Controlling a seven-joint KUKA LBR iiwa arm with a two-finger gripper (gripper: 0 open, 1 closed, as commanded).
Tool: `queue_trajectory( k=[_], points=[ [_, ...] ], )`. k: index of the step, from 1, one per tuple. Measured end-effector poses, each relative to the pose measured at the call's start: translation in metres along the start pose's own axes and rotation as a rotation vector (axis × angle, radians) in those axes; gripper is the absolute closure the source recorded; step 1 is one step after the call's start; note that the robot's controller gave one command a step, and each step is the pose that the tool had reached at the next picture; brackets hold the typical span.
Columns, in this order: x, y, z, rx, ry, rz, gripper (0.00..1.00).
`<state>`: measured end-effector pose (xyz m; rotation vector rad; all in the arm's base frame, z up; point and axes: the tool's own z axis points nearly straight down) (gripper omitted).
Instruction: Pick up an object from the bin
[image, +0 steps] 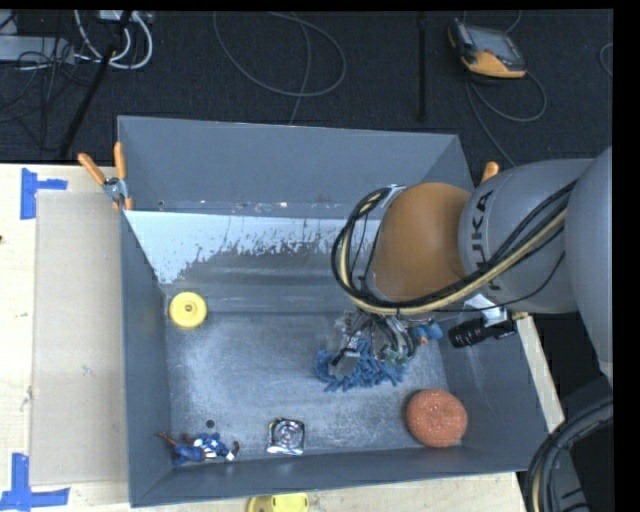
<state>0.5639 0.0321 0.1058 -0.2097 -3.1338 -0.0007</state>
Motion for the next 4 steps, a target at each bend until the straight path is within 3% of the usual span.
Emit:
queue_trajectory(
  k=[1, 3, 4],
  points=[
    [-0.015, 0.009, -0.078, 0.000, -0.001, -0.030, 1.00],
    [-0.015, 0.009, -0.079, 0.000, 0.001, -0.030, 1.00],
    [-0.005, 0.012, -0.103, -0.002, -0.017, -0.083, 1.00]
  ],
)
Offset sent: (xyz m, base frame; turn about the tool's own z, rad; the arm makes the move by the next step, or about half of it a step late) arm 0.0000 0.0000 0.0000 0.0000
